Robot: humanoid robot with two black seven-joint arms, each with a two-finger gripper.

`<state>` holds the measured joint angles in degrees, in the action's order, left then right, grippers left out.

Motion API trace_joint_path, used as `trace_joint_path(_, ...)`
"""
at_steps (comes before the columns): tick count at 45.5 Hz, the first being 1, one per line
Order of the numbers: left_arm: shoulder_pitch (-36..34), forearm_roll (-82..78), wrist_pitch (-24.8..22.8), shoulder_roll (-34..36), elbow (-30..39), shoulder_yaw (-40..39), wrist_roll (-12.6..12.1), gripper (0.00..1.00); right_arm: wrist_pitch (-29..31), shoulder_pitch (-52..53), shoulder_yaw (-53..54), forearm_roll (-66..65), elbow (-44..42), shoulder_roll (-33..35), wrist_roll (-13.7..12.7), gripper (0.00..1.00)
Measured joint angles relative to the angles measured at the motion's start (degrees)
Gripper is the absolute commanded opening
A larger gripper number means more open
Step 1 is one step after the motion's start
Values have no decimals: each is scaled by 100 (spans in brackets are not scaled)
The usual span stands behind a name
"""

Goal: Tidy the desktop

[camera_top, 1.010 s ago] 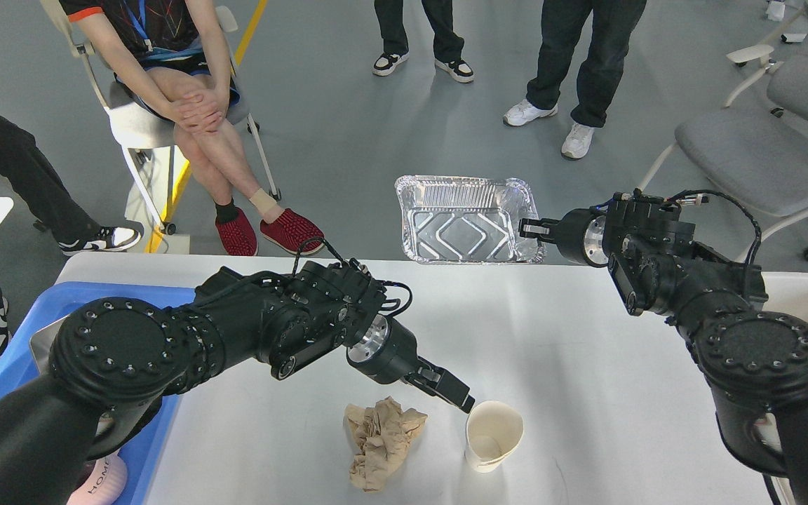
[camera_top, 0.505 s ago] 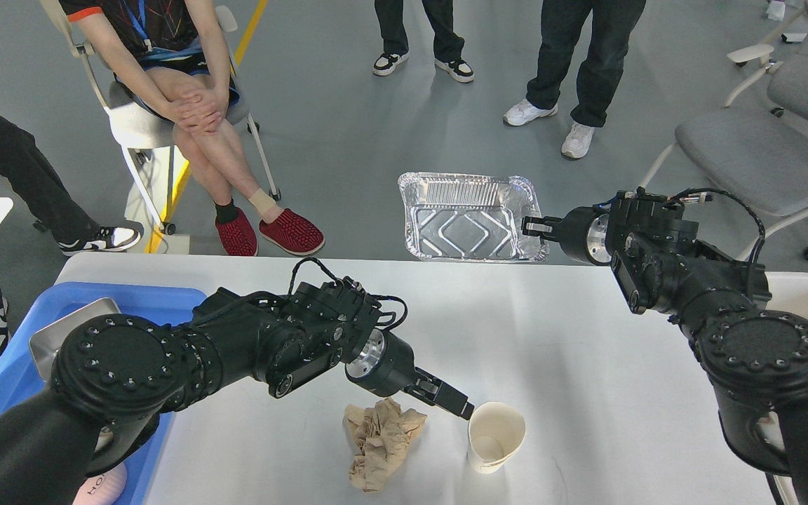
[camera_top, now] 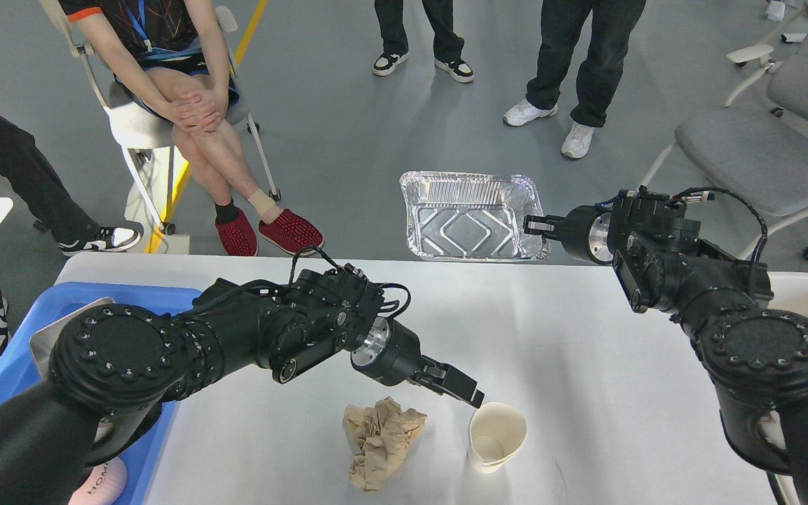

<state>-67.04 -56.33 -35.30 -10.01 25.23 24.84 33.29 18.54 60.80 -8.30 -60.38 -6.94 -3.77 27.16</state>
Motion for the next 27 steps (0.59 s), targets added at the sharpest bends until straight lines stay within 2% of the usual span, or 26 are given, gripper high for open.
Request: trace_joint_path(27, 186, 49, -9, -4, 470, -377, -29, 78, -4, -7, 2, 5, -52, 162, 0, 0)
